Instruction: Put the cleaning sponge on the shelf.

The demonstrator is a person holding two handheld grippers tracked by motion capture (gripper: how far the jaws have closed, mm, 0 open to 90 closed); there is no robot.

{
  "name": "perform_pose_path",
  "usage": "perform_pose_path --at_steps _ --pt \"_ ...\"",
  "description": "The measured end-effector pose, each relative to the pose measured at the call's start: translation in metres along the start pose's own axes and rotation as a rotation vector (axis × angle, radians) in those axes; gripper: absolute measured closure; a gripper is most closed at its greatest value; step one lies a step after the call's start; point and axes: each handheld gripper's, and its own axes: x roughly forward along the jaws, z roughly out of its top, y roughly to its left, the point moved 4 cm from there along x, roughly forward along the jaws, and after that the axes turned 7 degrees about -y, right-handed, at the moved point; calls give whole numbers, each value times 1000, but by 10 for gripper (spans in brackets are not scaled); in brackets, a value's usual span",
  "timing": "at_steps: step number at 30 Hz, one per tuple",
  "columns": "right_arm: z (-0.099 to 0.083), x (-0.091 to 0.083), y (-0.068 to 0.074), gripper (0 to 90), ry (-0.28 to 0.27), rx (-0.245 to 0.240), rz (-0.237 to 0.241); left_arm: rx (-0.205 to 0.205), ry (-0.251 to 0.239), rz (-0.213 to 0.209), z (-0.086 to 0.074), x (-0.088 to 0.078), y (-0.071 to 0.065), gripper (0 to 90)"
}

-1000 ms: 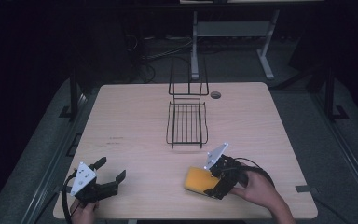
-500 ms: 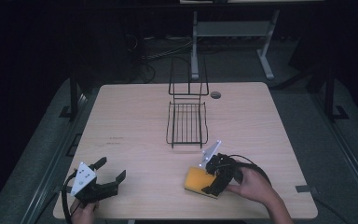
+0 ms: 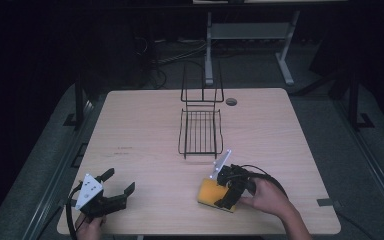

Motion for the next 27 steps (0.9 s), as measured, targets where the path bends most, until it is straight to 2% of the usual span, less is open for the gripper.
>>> perform_pose_path --at_steps 15,27 --pt "3 17 2 151 30 -12 3 -3 -2 0 0 0 1 140" --pt "3 21 4 158 45 -26 -4 -2 -3 -1 0 0 0 141"
